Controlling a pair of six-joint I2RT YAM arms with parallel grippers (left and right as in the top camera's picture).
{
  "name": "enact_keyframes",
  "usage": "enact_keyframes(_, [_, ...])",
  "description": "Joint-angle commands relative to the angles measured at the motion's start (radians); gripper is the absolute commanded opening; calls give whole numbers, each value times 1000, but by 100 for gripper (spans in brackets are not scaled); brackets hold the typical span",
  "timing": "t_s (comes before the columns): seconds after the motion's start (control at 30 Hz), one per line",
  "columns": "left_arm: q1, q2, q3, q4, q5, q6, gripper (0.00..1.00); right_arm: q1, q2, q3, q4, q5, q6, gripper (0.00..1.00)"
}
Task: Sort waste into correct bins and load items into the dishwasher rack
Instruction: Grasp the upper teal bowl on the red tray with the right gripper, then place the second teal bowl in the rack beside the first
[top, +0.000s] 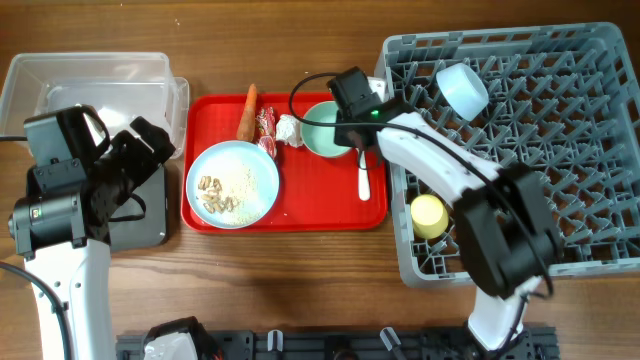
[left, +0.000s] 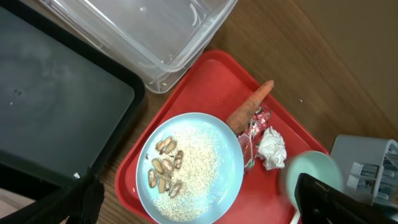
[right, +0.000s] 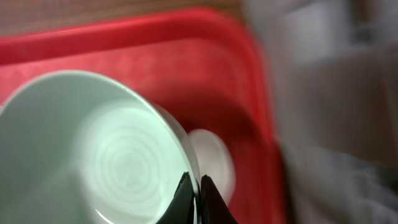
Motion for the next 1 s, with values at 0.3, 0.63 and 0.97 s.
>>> enact_keyframes(0.3, [5, 0, 5, 3, -13, -9, 100, -268, -472, 2, -243, 927, -173, 4])
enact_keyframes(0.63, [5, 0, 5, 2, -13, -9, 100, -632, -268, -4, 42, 968, -548, 4])
enact_keyframes(0.97, [5, 0, 5, 2, -13, -9, 100, -585, -31, -4, 170, 990, -700, 4])
